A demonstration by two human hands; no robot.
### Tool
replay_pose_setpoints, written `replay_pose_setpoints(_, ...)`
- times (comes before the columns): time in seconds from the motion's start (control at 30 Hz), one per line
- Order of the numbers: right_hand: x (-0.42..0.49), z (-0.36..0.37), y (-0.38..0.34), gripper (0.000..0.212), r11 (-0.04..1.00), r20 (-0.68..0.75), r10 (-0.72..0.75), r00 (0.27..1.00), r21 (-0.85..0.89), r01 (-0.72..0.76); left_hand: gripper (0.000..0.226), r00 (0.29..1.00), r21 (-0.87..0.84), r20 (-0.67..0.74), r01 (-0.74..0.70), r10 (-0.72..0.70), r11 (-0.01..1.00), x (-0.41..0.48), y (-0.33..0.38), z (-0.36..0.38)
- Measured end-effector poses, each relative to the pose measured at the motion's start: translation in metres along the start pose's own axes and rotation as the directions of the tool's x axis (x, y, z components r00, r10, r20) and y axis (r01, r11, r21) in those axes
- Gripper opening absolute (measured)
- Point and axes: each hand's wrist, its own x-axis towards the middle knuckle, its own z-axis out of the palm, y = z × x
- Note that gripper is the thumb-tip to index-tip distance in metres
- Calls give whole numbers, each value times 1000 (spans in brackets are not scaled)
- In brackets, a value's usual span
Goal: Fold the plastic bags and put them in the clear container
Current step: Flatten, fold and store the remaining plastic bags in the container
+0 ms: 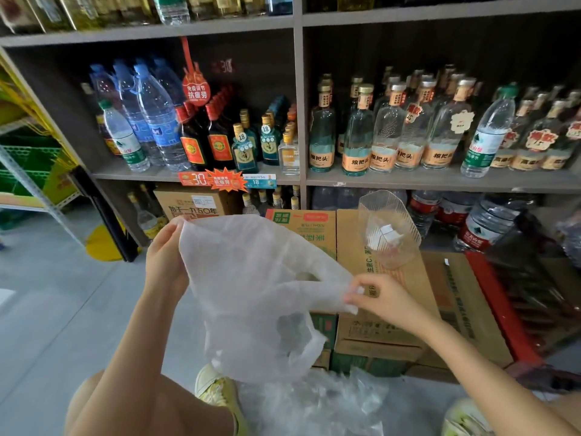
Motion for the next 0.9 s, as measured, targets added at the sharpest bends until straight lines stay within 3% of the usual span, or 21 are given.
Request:
replay_pose_setpoints(0.1, -10, -25, 1, 43, 996, -147, 18, 989, 88, -5, 12, 1000, -14, 4, 21, -21, 1000, 0, -1, -12)
replay_pose_setpoints(0.2, -19, -47, 1, 31, 964, -272, 77, 959, 266, -2, 15, 999, 113, 3, 36, -37, 993, 1, -4, -19)
replay_pose_setpoints(0.3, -28, -66, 1, 19, 920, -289, 107, 951, 391, 15, 11, 999, 197, 40, 18, -26, 980, -2, -4, -17)
replay_pose_setpoints(0.33, -30, -71, 2, 12, 919, -301, 127, 945, 395, 3, 10, 999, 205, 40, 10, -18, 979, -4, -4, -15)
replay_pose_setpoints(0.43, -30, -92, 10, 22, 926, -455, 164, 875, 377, 22, 6, 998, 147, -52, -11, 19, 989, -3, -3, -11)
replay_pose_setpoints(0.53, -21, -105, 15, 23, 977, -609, 161, 777, 208, -40, 9, 987, 226, -148, -26, 61, 974, 6, -12, 0)
replay_pose_setpoints(0.7, 12, -65, -22, 41, 985, -409, -44, 911, -172, -30, 18, 991, 480, -3, -118, 136, 869, 10, -37, 52)
replay_pose_setpoints(0.8, 38, -30, -43, 58, 979, -274, -72, 959, -205, 15, 14, 957, 511, 192, -288, 218, 810, 9, -41, 78)
replay_pose_setpoints(0.9, 68, -5, -56, 72, 993, -133, -57, 989, -107, 42, 10, 878, 477, 374, -459, 299, 750, 0, -33, 97)
